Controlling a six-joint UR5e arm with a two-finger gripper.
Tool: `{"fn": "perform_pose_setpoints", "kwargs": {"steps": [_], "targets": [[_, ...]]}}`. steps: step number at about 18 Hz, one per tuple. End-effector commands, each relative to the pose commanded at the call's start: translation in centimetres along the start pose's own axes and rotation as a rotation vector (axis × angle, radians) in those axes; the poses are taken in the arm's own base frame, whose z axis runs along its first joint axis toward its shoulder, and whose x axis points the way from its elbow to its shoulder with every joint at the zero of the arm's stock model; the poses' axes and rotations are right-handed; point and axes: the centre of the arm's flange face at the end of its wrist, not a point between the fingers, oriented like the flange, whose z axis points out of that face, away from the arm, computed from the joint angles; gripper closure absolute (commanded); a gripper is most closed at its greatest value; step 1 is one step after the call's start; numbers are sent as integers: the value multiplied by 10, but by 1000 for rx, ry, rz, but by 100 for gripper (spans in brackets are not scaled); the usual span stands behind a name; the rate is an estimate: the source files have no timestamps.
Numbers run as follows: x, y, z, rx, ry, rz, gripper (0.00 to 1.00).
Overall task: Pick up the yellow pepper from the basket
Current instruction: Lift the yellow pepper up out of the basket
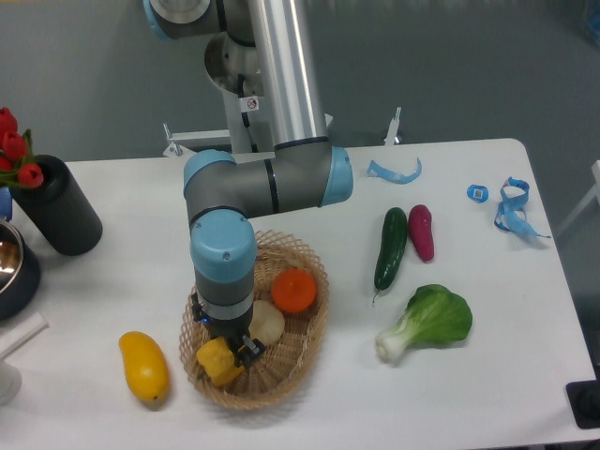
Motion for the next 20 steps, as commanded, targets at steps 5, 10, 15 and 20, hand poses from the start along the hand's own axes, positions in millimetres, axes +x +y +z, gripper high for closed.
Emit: {"fn": "perform_pose_setpoints", "kwargs": {"steps": [5, 10, 15, 20], "targets": [[-2, 3, -35, 25, -36, -2, 89], [-32, 29, -96, 71, -125, -56, 88], [-91, 83, -145, 90, -221, -121, 86], [-128, 127, -171, 82, -234, -123, 86]]}}
